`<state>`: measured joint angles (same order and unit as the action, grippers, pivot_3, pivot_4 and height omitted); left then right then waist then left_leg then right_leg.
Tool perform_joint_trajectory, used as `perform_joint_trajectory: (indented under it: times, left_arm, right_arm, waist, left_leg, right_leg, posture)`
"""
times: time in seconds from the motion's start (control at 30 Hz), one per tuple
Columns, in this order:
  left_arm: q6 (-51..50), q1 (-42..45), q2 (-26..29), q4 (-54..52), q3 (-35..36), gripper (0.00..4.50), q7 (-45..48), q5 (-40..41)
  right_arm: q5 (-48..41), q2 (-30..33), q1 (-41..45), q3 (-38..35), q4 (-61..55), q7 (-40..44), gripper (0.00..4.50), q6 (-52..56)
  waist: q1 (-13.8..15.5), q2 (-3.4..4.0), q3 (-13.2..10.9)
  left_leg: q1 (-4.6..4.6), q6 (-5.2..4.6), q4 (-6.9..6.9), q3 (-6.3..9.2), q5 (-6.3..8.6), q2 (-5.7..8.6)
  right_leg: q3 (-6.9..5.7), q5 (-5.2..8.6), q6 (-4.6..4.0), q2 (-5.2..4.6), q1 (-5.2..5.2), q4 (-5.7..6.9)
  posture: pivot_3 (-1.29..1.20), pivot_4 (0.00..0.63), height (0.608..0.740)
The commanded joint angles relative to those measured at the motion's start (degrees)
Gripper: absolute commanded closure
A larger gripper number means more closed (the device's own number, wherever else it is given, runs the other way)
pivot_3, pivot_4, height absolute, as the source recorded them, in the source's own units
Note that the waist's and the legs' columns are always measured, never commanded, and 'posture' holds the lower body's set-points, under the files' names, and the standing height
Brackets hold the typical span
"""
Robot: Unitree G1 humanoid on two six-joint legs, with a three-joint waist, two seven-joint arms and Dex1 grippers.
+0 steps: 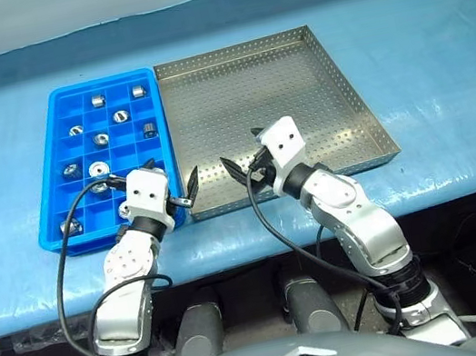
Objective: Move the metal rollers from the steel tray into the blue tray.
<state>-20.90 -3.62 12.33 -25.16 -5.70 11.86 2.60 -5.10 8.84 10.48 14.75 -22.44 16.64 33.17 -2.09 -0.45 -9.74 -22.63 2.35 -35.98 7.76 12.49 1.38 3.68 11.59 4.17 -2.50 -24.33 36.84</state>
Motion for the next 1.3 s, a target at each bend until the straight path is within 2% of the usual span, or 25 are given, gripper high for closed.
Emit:
perform_joint_trajectory:
  times: [0.03, 1.3]
  left_arm:
    - [1.18, 0.43, -0.29, -1.61, 0.02, 0.00, -0.06, -0.24]
    - [1.10, 0.82, 0.05, -1.15, 0.55, 0.00, 0.51, -0.21]
  right_arm:
    - [0.01, -0.24, 0.80, -0.31, -0.79, -0.08, 0.05, -0.92]
    - [0.26, -0.91, -0.95, -0.30, -2.09, -1.80, 0.05, -1.11]
  waist:
    - [0.00, 0.00, 0.00]
    - [-0.65, 0.00, 0.00]
  left_leg:
    - [0.00, 0.00, 0.00, 0.00, 0.00, 0.00]
    - [0.01, 0.00, -0.01, -0.02, 0.00, 0.00]
  right_leg:
    - [0.00, -0.07, 0.12, 0.00, 0.00, 0.00]
    - [0.02, -0.09, 0.15, 0.00, 0.00, 0.00]
  posture:
    - [0.02, 0.150, 0.740]
    - [-0.02, 0.150, 0.740]
